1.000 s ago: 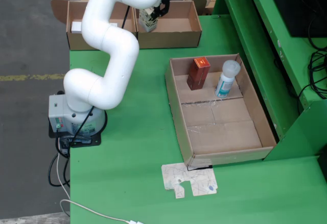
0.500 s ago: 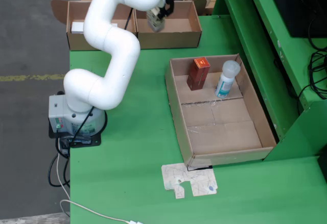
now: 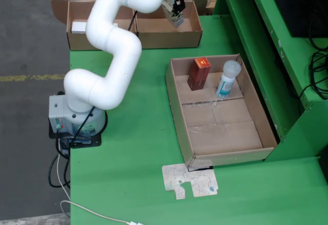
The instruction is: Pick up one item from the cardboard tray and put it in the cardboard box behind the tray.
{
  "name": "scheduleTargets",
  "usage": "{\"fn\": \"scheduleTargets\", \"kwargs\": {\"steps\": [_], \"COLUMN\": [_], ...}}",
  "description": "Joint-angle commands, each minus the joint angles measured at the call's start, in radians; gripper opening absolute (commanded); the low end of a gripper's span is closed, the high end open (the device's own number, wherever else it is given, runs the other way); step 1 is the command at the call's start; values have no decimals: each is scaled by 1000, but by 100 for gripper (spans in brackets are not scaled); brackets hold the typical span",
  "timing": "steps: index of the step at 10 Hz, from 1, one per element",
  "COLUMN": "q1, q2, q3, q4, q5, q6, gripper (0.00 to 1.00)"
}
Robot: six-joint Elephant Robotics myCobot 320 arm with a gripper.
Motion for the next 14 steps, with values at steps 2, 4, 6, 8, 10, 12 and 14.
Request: {"fn": "scheduleTargets", "kwargs": {"steps": [2,4,6,8,10,12,14], "q1": [44,63,63,63,63,63,63], "q2": [-37,-62,-62,-62,-62,-62,-62], "q3": [27,28,28,28,28,28,28], "q4": [273,341,341,341,341,341,341], "q5": [-223,-314,-314,-314,-314,-314,-314], "q6": [-96,-142,-142,-141,-141,-141,-141], "gripper": [0,0,0,0,0,0,0]}}
